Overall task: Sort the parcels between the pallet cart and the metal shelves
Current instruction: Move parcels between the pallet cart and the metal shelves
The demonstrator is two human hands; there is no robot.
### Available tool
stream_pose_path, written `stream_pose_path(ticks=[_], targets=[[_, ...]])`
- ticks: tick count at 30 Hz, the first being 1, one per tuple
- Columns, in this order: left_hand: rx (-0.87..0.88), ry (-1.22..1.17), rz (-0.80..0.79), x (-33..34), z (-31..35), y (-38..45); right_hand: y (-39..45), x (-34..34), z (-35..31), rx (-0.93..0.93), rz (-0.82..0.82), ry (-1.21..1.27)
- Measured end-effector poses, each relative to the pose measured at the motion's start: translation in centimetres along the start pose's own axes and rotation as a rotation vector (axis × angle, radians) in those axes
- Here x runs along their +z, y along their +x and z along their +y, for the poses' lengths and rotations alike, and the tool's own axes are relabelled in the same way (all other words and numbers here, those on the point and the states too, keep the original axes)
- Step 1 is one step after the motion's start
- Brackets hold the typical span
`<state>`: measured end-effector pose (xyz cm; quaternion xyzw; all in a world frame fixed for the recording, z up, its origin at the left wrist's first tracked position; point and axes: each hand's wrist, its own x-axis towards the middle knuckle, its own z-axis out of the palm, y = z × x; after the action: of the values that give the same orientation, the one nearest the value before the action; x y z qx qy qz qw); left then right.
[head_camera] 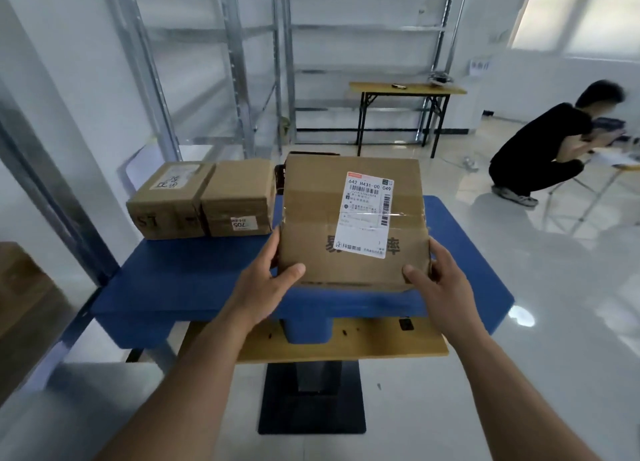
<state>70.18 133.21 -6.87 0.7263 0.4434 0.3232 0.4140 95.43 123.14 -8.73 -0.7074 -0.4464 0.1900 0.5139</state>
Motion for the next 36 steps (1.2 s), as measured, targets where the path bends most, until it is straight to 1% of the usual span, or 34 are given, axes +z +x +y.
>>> stream_pose_path(ticks=[3, 8, 12, 15, 17, 20, 21, 23, 29, 36], targets=[[-0.03, -0.018, -0.014, 1.4, -0.1, 4.4, 4.5, 0.0, 1.2, 0.047, -0.03, 0.01], [-0.124, 0.002, 0.011, 4.0, -0.8, 10.4, 11.0, -0.1, 3.2, 0.096, -0.103, -0.052], [-0.216, 0.077, 0.064, 5.1, -2.1, 13.4, 14.9, 1.0, 4.5, 0.103, -0.164, -0.121], [-0.256, 0.153, 0.053, 5.0, -2.6, 14.9, 17.4, 2.1, 4.7, 0.115, -0.185, -0.176], [-0.266, 0.284, 0.045, 4.4, -2.6, 16.1, 18.8, 2.9, 4.6, 0.129, -0.185, -0.192], [-0.142, 0.732, 0.099, 3.1, -2.1, 18.1, 20.5, 4.1, 4.2, 0.145, -0.175, -0.195], [-0.105, 0.847, 0.124, 2.5, -2.1, 18.7, 20.8, 4.5, 4.1, 0.154, -0.172, -0.198], [-0.098, 0.962, 0.129, 1.5, -2.1, 19.8, 21.6, 5.3, 3.6, 0.166, -0.171, -0.201], [-0.213, 1.03, 0.008, -1.6, -3.8, 21.4, 23.3, 7.8, 2.1, 0.137, -0.21, -0.239], [-0.162, 1.005, 0.012, -3.1, -3.7, 21.1, 23.9, 10.6, 1.1, 0.126, -0.213, -0.222]])
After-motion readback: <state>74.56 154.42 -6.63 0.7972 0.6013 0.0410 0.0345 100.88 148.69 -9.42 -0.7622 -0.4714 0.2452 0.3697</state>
